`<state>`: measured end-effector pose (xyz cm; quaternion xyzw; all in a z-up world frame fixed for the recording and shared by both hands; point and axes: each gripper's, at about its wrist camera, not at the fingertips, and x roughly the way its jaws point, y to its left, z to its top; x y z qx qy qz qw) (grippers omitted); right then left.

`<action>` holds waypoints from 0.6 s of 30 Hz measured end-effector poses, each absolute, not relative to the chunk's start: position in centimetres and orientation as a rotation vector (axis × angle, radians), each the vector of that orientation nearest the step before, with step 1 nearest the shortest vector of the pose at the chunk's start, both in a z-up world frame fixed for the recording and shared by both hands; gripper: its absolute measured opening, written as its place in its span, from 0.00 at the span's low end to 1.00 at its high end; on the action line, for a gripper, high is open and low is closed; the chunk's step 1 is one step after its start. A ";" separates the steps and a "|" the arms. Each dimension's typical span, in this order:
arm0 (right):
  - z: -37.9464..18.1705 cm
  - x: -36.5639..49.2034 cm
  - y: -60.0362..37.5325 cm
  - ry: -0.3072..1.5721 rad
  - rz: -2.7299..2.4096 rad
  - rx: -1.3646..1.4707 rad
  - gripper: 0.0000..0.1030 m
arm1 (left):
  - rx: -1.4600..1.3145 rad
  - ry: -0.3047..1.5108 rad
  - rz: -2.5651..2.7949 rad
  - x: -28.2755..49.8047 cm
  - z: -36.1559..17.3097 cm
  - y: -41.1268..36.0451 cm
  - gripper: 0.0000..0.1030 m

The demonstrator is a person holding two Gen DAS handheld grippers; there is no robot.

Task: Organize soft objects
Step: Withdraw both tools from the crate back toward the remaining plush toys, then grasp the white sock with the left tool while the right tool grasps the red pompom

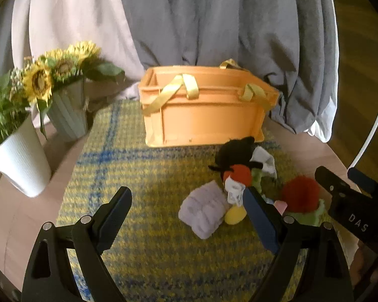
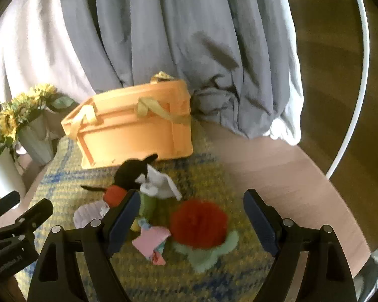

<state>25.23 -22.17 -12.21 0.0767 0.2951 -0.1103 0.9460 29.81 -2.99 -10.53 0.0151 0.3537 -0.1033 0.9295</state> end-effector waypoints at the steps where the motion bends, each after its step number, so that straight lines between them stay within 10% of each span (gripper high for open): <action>1: -12.5 25.3 -22.3 0.609 -0.223 0.164 0.82 | 0.024 0.738 -0.211 29.9 -10.9 -2.9 0.87; 18: -17.9 27.7 -23.3 0.737 -0.277 0.205 0.82 | -0.088 0.843 -0.181 32.1 -15.9 -2.9 0.81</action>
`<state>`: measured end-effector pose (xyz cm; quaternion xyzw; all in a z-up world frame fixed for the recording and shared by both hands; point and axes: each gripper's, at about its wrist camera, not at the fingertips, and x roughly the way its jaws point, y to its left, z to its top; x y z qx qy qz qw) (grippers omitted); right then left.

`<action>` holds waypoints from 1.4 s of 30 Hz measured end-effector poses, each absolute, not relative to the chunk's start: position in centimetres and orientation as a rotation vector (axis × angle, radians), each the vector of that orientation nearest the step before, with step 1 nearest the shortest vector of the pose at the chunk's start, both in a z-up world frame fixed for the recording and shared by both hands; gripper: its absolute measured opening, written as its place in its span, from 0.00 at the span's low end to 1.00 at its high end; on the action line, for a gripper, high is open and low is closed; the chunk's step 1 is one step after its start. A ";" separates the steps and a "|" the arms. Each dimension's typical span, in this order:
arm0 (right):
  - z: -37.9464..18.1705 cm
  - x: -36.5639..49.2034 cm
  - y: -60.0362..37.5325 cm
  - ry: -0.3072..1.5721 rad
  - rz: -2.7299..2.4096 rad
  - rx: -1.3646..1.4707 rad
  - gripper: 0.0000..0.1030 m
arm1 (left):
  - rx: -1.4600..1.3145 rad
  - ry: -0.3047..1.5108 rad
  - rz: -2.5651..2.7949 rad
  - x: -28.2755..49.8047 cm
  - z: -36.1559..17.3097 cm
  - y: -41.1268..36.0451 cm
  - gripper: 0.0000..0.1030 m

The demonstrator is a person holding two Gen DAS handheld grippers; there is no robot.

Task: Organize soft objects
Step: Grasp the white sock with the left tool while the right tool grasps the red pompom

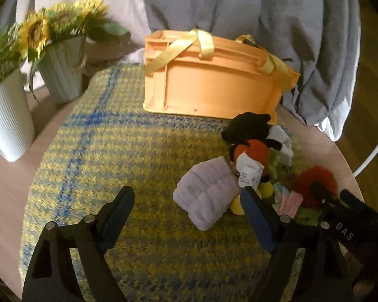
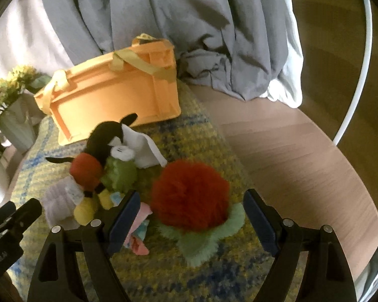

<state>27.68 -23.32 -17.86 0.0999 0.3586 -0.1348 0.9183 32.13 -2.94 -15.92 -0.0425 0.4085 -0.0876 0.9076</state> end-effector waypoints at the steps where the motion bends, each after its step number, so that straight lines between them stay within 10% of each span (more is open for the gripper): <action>1: -18.1 27.9 -23.4 0.745 -0.278 0.211 0.82 | -0.101 0.852 -0.181 32.4 -16.2 -2.9 0.78; 15: -20.2 29.6 -24.1 0.780 -0.263 0.220 0.80 | -0.143 0.921 -0.221 34.2 -19.1 -4.6 0.57; 23: -21.1 29.9 -24.9 0.817 -0.217 0.243 0.49 | -0.069 0.855 -0.201 33.8 -18.5 -5.6 0.31; 42: -15.8 28.1 -24.8 0.667 -0.131 0.196 0.42 | -0.076 0.698 -0.163 31.3 -13.2 -5.2 0.31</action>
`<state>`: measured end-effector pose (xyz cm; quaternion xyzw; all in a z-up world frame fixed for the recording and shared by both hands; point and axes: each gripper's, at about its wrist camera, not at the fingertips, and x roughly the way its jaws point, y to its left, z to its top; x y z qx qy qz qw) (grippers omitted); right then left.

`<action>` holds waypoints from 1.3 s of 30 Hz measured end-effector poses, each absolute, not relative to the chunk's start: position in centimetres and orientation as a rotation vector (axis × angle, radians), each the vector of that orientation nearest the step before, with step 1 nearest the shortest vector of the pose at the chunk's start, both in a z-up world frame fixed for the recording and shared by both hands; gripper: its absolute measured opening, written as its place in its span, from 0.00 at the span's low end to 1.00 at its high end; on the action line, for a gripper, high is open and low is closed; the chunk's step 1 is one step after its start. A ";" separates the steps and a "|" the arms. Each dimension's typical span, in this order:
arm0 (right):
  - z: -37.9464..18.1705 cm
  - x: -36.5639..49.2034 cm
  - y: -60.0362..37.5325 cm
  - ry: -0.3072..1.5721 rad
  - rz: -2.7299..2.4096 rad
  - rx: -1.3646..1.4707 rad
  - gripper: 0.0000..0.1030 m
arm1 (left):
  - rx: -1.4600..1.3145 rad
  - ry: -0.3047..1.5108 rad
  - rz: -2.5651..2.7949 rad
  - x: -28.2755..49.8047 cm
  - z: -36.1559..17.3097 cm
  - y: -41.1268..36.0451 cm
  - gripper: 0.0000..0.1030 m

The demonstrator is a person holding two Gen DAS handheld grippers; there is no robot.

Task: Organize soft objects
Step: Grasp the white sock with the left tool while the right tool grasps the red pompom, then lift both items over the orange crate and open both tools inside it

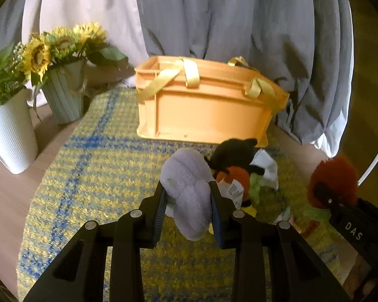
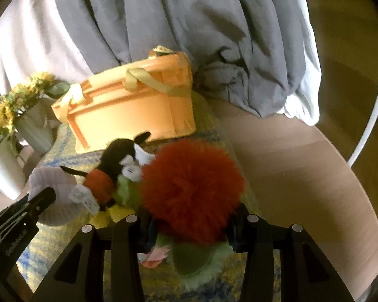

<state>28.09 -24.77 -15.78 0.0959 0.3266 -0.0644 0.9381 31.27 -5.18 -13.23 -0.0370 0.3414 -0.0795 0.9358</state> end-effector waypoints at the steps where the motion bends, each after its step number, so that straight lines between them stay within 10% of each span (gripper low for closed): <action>1: -15.4 28.0 -24.7 0.657 -0.125 0.195 0.42 | -0.078 0.689 -0.165 31.2 -13.0 -5.1 0.31; 39: -4.7 28.6 -21.3 0.381 -0.020 0.195 0.42 | -0.103 0.437 -0.243 31.7 -2.1 -2.3 0.31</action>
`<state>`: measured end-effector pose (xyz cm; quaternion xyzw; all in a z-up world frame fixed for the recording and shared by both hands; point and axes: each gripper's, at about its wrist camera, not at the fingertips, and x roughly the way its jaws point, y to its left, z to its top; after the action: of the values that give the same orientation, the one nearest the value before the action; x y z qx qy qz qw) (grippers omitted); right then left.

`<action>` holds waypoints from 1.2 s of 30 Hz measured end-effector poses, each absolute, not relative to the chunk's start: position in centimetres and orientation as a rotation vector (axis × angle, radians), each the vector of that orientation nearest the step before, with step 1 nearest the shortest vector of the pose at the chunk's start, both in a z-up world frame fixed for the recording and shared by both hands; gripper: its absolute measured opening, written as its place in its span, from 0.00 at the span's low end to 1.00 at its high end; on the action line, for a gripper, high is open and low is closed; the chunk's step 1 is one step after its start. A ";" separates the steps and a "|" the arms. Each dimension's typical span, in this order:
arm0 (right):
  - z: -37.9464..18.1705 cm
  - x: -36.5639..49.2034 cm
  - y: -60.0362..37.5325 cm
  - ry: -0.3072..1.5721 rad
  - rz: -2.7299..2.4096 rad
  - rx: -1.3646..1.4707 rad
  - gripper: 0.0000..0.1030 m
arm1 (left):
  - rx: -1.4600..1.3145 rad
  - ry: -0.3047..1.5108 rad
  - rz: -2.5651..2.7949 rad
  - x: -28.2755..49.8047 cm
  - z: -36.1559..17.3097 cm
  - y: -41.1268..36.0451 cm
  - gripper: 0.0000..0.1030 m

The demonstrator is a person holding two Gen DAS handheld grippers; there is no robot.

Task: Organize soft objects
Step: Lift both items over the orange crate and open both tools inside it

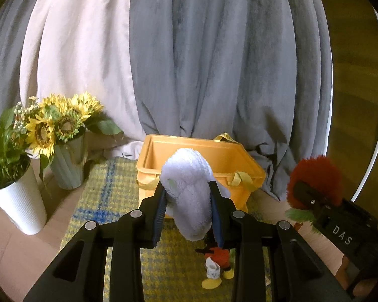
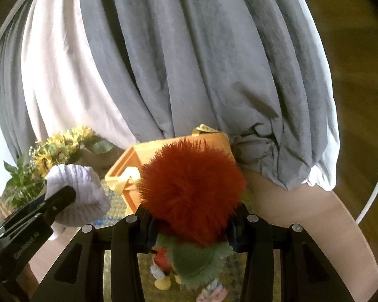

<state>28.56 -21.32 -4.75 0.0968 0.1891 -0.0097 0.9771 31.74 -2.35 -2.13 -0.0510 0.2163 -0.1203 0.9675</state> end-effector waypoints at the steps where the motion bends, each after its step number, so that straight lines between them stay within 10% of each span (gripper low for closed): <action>1: -4.6 28.7 -21.2 0.376 -0.021 0.194 0.42 | -0.102 0.435 -0.245 32.0 -2.0 -2.3 0.31; 36: -2.0 41.3 -20.5 0.353 -0.015 0.118 0.43 | -0.020 0.385 -0.314 44.6 -1.0 -4.3 0.31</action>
<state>41.34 -20.53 -2.01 0.0585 0.1753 -0.0075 0.9827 44.55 -4.32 -0.99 -0.0100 0.1904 -0.1552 0.9693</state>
